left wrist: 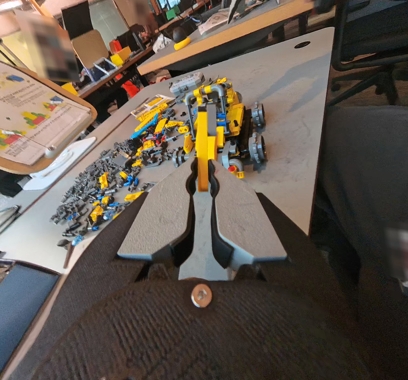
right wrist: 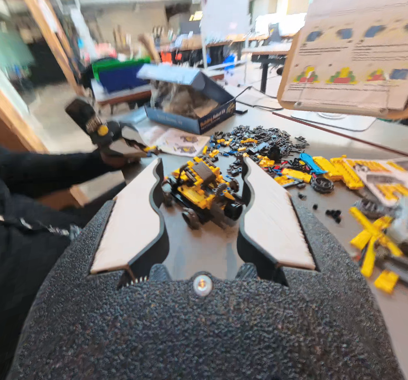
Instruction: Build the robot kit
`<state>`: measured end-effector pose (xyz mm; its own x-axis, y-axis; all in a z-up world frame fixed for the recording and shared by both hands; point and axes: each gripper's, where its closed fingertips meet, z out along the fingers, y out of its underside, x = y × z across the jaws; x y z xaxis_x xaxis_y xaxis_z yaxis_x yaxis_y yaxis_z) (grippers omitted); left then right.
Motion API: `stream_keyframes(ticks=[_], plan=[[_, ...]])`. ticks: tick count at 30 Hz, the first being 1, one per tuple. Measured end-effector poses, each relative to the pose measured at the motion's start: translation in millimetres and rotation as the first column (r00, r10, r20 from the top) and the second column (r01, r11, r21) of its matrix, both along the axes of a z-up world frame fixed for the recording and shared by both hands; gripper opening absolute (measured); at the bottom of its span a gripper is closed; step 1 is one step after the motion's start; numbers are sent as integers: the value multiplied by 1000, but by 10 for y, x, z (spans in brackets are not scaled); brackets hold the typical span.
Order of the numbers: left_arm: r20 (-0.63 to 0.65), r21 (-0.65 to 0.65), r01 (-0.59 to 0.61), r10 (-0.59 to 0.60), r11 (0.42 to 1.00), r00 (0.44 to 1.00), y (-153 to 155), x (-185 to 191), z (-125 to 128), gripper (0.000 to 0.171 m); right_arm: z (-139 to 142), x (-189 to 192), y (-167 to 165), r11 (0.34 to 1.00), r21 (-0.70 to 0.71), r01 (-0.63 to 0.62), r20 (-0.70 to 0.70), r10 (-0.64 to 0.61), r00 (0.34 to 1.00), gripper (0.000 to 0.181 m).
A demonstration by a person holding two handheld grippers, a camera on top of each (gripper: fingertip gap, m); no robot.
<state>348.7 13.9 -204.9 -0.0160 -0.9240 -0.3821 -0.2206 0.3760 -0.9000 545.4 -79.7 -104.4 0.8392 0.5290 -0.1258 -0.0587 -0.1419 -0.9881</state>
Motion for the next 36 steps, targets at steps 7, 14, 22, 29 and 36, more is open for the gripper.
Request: stream_keyframes(ticks=[7, 14, 22, 29, 36], plan=[[-155, -295, -85, 40, 952, 987, 33, -29, -182, 6, -422, -169, -611, 988, -103, 119, -60, -126, 990, 65], [-96, -29, -200, 196, 979, 976, -276, 171, 16, 5, -1077, -1153, -657, 957, -276, 86, 166, -41, 985, 45], [-232, -262, 29, -92, 965, 968, -992, 561, -316, 5, -1435, -1185, -372, 935, -86, 344, 426, -277, 861, 49], [-434, -226, 43, -140, 973, 890, -1064, 479, -509, 6, -1322, -1247, -314, 962, 19, 271, 735, -197, 649, 53], [-427, -306, 7, -144, 952, 893, -1132, 406, -441, 5, -1367, -1520, -90, 977, 191, 98, 937, -211, 277, 10]])
